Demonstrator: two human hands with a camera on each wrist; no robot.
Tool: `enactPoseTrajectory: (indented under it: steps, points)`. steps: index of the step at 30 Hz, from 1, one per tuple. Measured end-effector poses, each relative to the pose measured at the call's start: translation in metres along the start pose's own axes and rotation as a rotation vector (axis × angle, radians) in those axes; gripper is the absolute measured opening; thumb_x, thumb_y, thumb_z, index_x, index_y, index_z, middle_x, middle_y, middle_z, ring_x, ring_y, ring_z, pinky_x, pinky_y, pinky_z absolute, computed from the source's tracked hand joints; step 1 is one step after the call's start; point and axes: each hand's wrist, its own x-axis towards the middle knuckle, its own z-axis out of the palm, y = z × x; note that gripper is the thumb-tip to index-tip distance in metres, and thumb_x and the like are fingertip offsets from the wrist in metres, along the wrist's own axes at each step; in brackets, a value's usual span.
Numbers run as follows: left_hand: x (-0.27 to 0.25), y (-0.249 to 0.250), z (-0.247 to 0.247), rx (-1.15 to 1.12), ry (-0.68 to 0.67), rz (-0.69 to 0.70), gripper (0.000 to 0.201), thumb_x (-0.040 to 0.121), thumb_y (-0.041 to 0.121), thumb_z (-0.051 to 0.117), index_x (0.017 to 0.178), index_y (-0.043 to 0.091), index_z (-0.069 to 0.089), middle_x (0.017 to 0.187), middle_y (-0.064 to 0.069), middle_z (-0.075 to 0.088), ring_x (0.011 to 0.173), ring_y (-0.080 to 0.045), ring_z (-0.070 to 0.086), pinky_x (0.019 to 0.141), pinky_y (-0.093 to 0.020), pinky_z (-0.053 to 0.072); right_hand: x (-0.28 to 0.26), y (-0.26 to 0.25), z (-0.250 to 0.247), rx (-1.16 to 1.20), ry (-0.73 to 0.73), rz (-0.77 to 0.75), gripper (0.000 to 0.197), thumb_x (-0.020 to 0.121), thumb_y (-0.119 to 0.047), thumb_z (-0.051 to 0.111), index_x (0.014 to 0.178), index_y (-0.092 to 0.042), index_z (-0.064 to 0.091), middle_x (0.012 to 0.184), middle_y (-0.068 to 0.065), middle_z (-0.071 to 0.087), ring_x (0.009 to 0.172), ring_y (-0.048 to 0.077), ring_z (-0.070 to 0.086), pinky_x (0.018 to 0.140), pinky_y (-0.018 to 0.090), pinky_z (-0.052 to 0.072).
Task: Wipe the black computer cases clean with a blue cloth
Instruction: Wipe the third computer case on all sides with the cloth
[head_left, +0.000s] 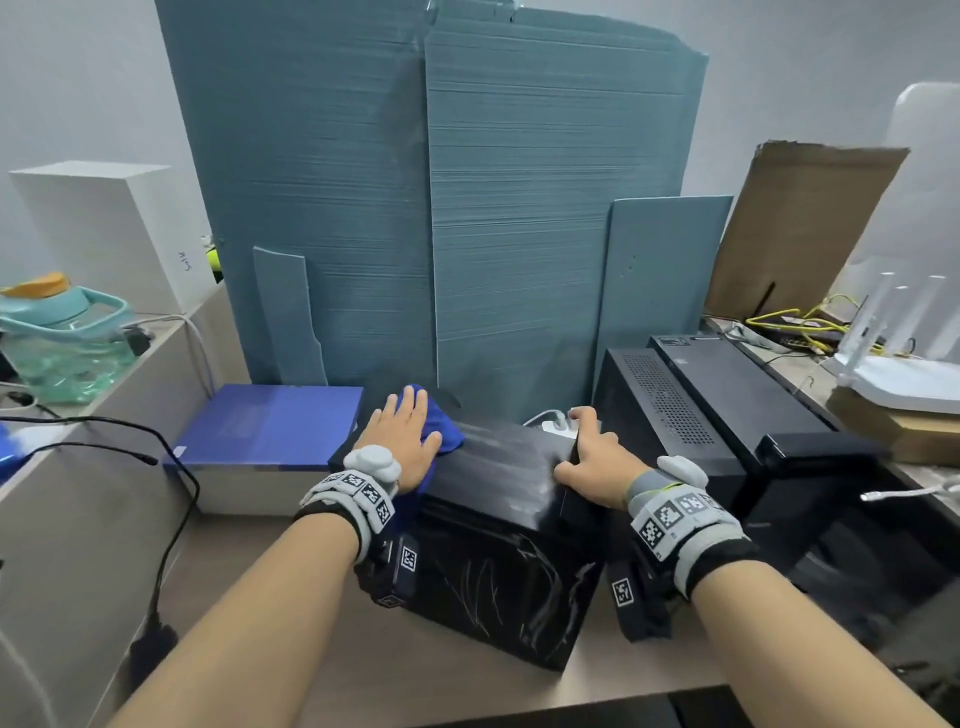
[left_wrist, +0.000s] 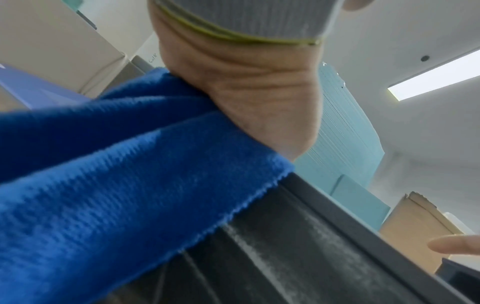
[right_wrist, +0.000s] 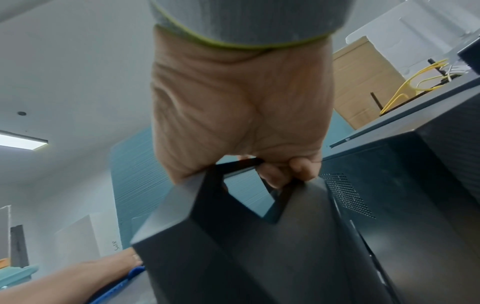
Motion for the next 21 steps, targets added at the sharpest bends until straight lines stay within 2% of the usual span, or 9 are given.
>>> enactPoseTrajectory:
  steps: [2, 3, 6, 7, 9, 12, 13, 16, 21]
  points:
    - [-0.003, 0.006, -0.002, 0.035, 0.031, -0.036, 0.068, 0.105, 0.043, 0.026, 0.16, 0.009, 0.008, 0.169, -0.01, 0.004, 0.153, -0.034, 0.009, 0.122, -0.046, 0.019, 0.001, -0.002, 0.0, -0.008, -0.013, -0.002, 0.067, 0.087, -0.034, 0.055, 0.141, -0.031, 0.017, 0.116, 0.016, 0.042, 0.087, 0.027, 0.056, 0.088, 0.04, 0.05]
    - [-0.006, 0.017, -0.005, 0.07, 0.059, 0.003, 0.065, 0.105, 0.04, 0.026, 0.158, 0.005, 0.015, 0.167, -0.012, 0.01, 0.151, -0.037, 0.013, 0.119, -0.047, 0.024, 0.003, -0.003, 0.0, -0.017, -0.016, 0.008, 0.069, 0.087, -0.033, 0.054, 0.144, -0.031, 0.015, 0.121, 0.018, 0.042, 0.089, 0.029, 0.057, 0.091, 0.042, 0.051]
    - [-0.017, 0.073, -0.004, 0.084, 0.098, 0.281, 0.053, 0.103, 0.031, 0.032, 0.147, 0.002, 0.032, 0.159, -0.017, 0.024, 0.142, -0.04, 0.025, 0.108, -0.048, 0.036, 0.009, -0.007, 0.002, -0.046, 0.004, 0.082, 0.081, 0.088, -0.028, 0.049, 0.154, -0.031, 0.002, 0.14, 0.028, 0.034, 0.103, 0.04, 0.057, 0.1, 0.045, 0.047]
    - [-0.022, 0.094, -0.001, 0.071, 0.077, 0.369, 0.053, 0.102, 0.029, 0.034, 0.148, 0.003, 0.032, 0.159, -0.017, 0.024, 0.143, -0.041, 0.024, 0.109, -0.048, 0.036, 0.01, -0.011, 0.004, -0.036, 0.025, 0.115, 0.082, 0.09, -0.026, 0.048, 0.156, -0.028, -0.001, 0.145, 0.03, 0.03, 0.111, 0.043, 0.055, 0.103, 0.044, 0.044]
    - [-0.032, 0.13, 0.005, 0.04, -0.025, 0.531, 0.059, 0.099, 0.025, 0.042, 0.154, 0.007, 0.028, 0.164, -0.014, 0.02, 0.15, -0.042, 0.014, 0.117, -0.048, 0.028, 0.013, -0.019, 0.011, -0.012, 0.101, 0.186, 0.071, 0.096, -0.022, 0.047, 0.156, -0.02, 0.009, 0.147, 0.028, 0.029, 0.12, 0.044, 0.051, 0.103, 0.042, 0.041]
    - [-0.038, 0.143, 0.009, 0.087, -0.085, 0.7, 0.056, 0.099, 0.022, 0.046, 0.154, 0.016, 0.037, 0.165, -0.008, 0.022, 0.153, -0.04, 0.006, 0.121, -0.049, 0.021, 0.016, -0.029, 0.025, 0.074, 0.231, 0.298, 0.057, 0.096, -0.03, 0.05, 0.144, -0.017, 0.022, 0.137, 0.024, 0.038, 0.111, 0.046, 0.056, 0.097, 0.045, 0.046]
    - [-0.038, 0.138, 0.005, 0.059, -0.08, 0.693, 0.054, 0.103, 0.027, 0.042, 0.156, 0.02, 0.034, 0.166, -0.004, 0.02, 0.154, -0.036, 0.006, 0.122, -0.047, 0.019, 0.017, -0.028, 0.028, 0.093, 0.259, 0.319, 0.059, 0.095, -0.032, 0.052, 0.143, -0.016, 0.021, 0.136, 0.023, 0.041, 0.11, 0.046, 0.057, 0.096, 0.046, 0.046]
    - [-0.032, 0.101, -0.005, 0.035, -0.08, 0.512, 0.059, 0.107, 0.046, 0.028, 0.161, 0.026, 0.013, 0.169, 0.003, 0.005, 0.155, -0.025, 0.003, 0.123, -0.041, 0.012, 0.019, -0.022, 0.032, 0.068, 0.295, 0.308, 0.064, 0.091, -0.024, 0.049, 0.146, -0.013, 0.018, 0.139, 0.022, 0.044, 0.114, 0.047, 0.057, 0.093, 0.047, 0.042]
    - [-0.015, 0.005, -0.018, 0.064, -0.009, 0.137, 0.064, 0.105, 0.047, 0.03, 0.16, 0.019, 0.017, 0.169, -0.005, 0.007, 0.153, -0.029, 0.011, 0.121, -0.045, 0.02, 0.019, -0.015, 0.035, 0.063, 0.345, 0.269, 0.062, 0.095, -0.018, 0.042, 0.151, -0.011, 0.017, 0.138, 0.021, 0.048, 0.11, 0.043, 0.058, 0.091, 0.045, 0.042]
